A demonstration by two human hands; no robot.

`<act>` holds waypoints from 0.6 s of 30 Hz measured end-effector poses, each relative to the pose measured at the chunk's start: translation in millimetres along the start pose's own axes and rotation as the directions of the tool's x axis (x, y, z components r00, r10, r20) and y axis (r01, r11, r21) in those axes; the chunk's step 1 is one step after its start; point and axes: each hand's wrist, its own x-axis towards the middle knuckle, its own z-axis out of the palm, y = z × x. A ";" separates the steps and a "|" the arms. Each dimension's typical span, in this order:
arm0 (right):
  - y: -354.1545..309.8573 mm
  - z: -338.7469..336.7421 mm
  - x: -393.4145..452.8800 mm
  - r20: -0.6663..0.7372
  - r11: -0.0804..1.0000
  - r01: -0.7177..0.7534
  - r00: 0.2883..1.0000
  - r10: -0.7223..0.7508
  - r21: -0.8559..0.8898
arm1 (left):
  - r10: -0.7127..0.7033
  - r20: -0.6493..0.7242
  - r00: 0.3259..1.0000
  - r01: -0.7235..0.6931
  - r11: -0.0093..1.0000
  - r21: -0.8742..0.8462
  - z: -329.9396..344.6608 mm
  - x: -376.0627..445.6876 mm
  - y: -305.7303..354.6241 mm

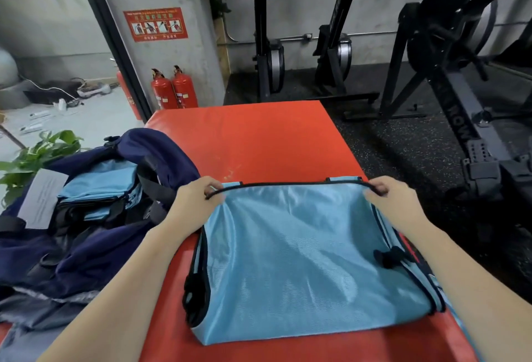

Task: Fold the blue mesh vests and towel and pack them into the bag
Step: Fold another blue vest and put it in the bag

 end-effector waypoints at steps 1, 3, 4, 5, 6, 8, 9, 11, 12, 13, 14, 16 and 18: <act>6.5 8.6 1.2 0.045 0.999 -0.018 0.999 0.020 -0.049 | -0.019 0.053 0.998 0.018 1.000 0.015 5.3 -0.7 -5.0; 15.6 20.6 1.9 0.084 0.989 -0.048 0.995 0.060 -0.138 | -0.044 0.137 0.990 0.033 0.996 0.078 12.0 -2.1 -15.0; 16.8 22.6 2.4 0.079 0.987 -0.063 0.994 0.076 -0.150 | -0.059 0.143 0.988 0.046 0.994 0.095 13.3 -1.8 -18.1; 16.9 22.9 3.4 0.069 0.987 -0.079 0.994 0.090 -0.142 | -0.070 0.134 0.989 0.056 0.993 0.105 13.7 -0.9 -19.7; 16.8 22.3 4.8 0.060 0.987 -0.092 0.993 0.101 -0.129 | -0.077 0.122 0.990 0.063 0.991 0.116 13.2 0.3 -20.5; 15.1 19.0 5.6 0.038 0.990 -0.100 0.994 0.104 -0.104 | -0.078 0.073 0.994 0.068 0.989 0.129 9.9 1.8 -18.1; 13.6 16.6 5.7 0.025 0.991 -0.099 0.994 0.102 -0.085 | -0.078 0.044 0.996 0.072 0.990 0.124 7.3 2.4 -15.9; 10.5 11.1 9.8 -0.022 0.996 -0.088 0.996 0.088 -0.031 | -0.066 -0.027 0.997 0.068 0.994 0.084 1.2 4.2 -9.7; 7.0 8.2 13.1 -0.053 0.997 -0.079 0.995 0.079 0.013 | -0.054 -0.076 0.996 0.059 0.997 0.056 -1.1 6.0 -6.4; 2.0 5.2 16.2 -0.085 0.996 -0.065 0.994 0.070 0.053 | -0.053 -0.140 0.989 0.056 0.998 0.016 -2.6 8.2 -2.2; -2.1 4.6 19.4 -0.113 0.996 -0.043 0.992 0.053 0.083 | -0.072 -0.196 0.978 0.064 0.997 -0.045 -3.1 10.9 1.2; -8.2 6.9 20.8 -0.091 0.994 -0.018 0.995 0.028 0.109 | -0.129 -0.229 0.965 0.092 0.981 -0.168 1.4 14.2 2.1; -11.7 13.2 15.4 -0.027 0.993 -0.029 0.999 0.033 0.117 | -0.151 -0.169 0.974 0.125 0.980 -0.155 8.4 13.2 -1.0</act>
